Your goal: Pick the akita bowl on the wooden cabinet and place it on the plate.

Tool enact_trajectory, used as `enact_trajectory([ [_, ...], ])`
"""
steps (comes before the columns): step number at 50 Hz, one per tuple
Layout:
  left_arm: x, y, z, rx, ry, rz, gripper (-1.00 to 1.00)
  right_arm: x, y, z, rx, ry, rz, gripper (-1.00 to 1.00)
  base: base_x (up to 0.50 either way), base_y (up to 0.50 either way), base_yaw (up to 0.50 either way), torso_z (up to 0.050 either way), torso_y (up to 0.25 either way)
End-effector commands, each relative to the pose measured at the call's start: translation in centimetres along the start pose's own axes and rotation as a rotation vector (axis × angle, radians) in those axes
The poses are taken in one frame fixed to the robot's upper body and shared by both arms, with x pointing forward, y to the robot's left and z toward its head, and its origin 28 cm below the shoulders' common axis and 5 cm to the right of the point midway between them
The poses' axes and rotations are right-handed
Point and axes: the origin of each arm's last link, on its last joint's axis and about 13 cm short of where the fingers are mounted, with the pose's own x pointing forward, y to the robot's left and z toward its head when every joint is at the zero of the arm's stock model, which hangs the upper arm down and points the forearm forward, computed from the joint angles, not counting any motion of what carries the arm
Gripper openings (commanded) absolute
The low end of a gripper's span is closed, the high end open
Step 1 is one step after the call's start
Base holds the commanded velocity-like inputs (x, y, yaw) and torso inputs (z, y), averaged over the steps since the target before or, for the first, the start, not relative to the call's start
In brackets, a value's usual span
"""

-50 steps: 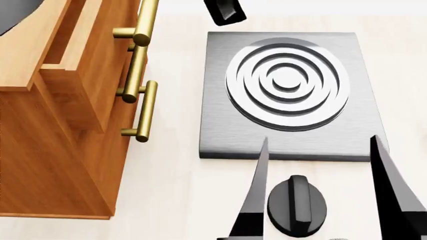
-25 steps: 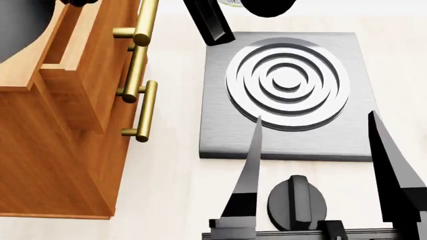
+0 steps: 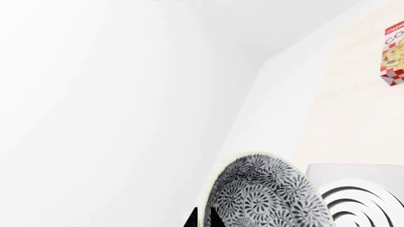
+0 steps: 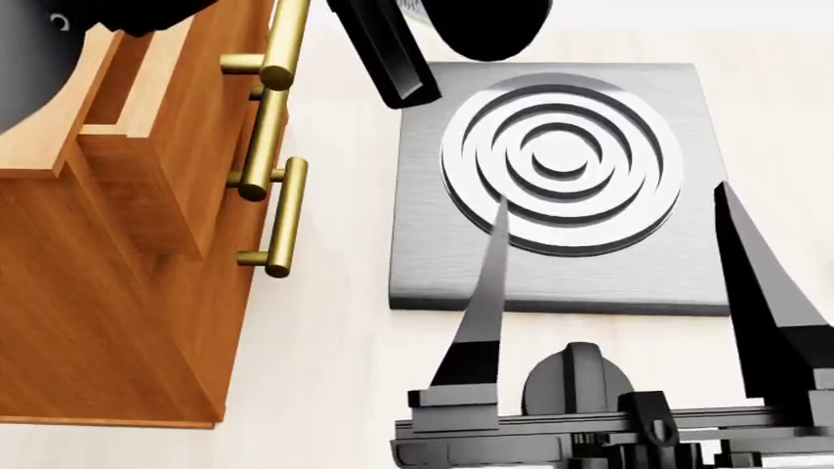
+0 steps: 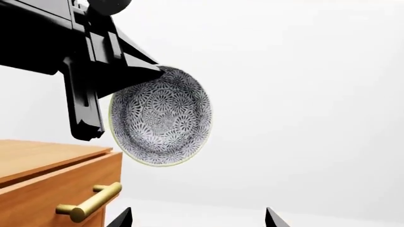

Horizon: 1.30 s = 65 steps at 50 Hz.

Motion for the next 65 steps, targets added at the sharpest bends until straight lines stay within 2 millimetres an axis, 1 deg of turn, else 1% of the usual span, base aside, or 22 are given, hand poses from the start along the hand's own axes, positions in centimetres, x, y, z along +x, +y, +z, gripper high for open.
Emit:
enact_trajectory([
  [1, -0.3, 0.2, 0.0, 0.004, -0.018, 0.025, -1.0, 0.7, 0.0, 0.0, -0.003, 0.004, 0.013, 1.0, 0.0, 0.0, 0.0, 0.0, 0.0],
  [5, -0.3, 0.1, 0.0, 0.003, -0.021, 0.021, -1.0, 1.0, 0.1, 0.2, -0.008, -0.002, 0.019, 1.0, 0.0, 0.0, 0.0, 0.0, 0.0],
  [14, -0.6, 0.1, -0.1, -0.004, -0.025, 0.016, -1.0, 1.6, -0.2, 0.0, -0.01, 0.004, 0.005, 1.0, 0.0, 0.0, 0.0, 0.0, 0.0],
  [21, -0.7, 0.0, -0.7, -0.009, -0.012, 0.014, -1.0, 1.8, -0.6, 0.3, -0.022, -0.008, -0.014, 1.0, 0.0, 0.0, 0.0, 0.0, 0.001],
  [28, -0.8, -0.2, -1.2, -0.023, -0.012, 0.012, -1.0, 1.8, -0.8, 0.2, -0.028, -0.005, -0.023, 1.0, 0.0, 0.0, 0.0, 0.0, 0.0],
  [38, -0.9, -0.7, -2.0, -0.041, -0.001, 0.007, -1.0, 2.4, -0.4, 0.3, -0.024, -0.009, -0.002, 1.0, 0.0, 0.0, 0.0, 0.0, 0.0],
  [50, -1.2, -0.9, -2.2, -0.045, -0.007, -0.008, -1.0, 3.3, 0.0, 0.1, -0.019, -0.011, 0.02, 1.0, 0.0, 0.0, 0.0, 0.001, 0.001],
  [59, -1.6, -0.6, -2.3, -0.049, -0.018, -0.027, -1.0, 3.4, -0.1, 0.1, -0.022, -0.006, 0.021, 1.0, 0.0, 0.0, 0.0, 0.0, 0.0],
  [65, -1.8, -0.1, -2.3, -0.067, -0.033, -0.047, -1.0, 3.3, -0.2, 0.0, -0.022, -0.003, 0.019, 1.0, 0.0, 0.0, 0.0, 0.0, 0.002],
])
